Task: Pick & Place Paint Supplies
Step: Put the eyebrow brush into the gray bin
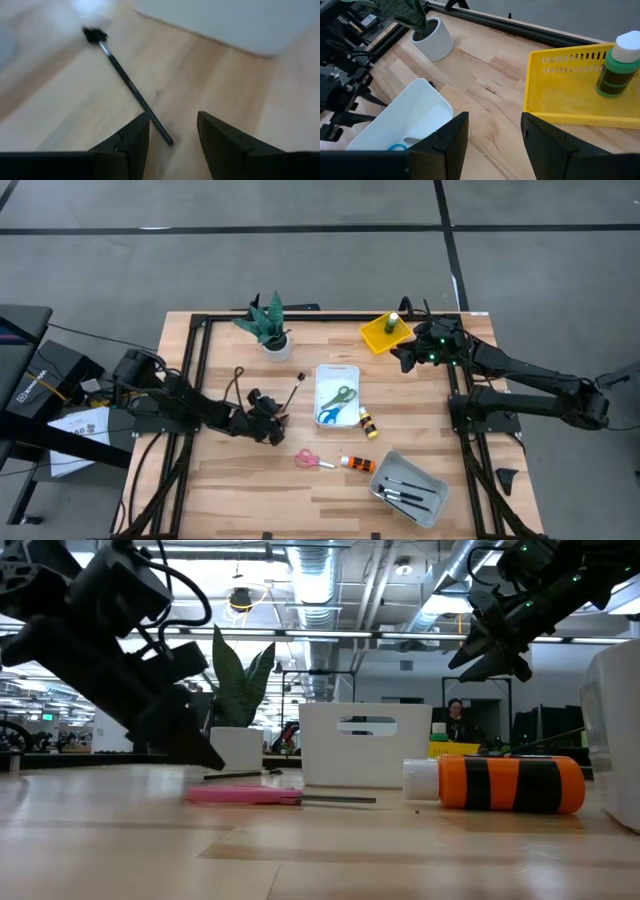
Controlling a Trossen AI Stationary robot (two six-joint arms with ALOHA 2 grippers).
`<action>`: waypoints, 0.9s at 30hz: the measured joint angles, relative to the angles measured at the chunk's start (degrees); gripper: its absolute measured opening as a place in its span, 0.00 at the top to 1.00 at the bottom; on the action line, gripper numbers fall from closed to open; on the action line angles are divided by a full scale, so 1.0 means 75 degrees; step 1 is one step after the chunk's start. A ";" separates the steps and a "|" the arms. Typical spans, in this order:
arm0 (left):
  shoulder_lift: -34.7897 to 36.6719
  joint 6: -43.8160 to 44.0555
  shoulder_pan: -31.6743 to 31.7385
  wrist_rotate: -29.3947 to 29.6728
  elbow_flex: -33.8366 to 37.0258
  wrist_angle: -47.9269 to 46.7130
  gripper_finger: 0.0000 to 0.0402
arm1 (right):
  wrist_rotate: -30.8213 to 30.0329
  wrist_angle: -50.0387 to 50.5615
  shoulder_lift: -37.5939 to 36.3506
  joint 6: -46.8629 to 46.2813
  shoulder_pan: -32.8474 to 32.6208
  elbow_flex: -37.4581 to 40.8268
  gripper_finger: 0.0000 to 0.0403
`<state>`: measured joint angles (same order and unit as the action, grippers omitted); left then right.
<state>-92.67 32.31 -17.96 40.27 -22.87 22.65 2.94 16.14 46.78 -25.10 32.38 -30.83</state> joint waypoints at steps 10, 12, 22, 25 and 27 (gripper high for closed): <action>-0.0286 0.0891 0.0055 0.0096 -0.0111 -0.0522 0.66 | 0.0006 0.0012 0.0000 0.0102 0.0000 0.0000 0.56; -0.0299 0.0902 0.0058 -0.0059 -0.0123 -0.0615 0.67 | 0.0008 0.0012 0.0000 0.0147 0.0000 0.0000 0.56; -0.0301 0.1704 0.0321 -0.0342 -0.0131 -0.1104 0.89 | 0.0008 0.0012 0.0000 0.0209 0.0000 0.0000 0.56; -0.0288 0.2120 0.0457 -0.0499 -0.0129 -0.1141 0.98 | 0.0011 0.0012 0.0000 0.0207 0.0000 0.0000 0.56; -0.0237 0.2247 0.0483 -0.0642 -0.0132 -0.1228 0.98 | 0.0016 0.0012 0.0000 0.0207 -0.0005 0.0000 0.56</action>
<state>-94.45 49.16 -14.33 35.46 -23.86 13.44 3.06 16.23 46.78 -23.55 32.34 -30.83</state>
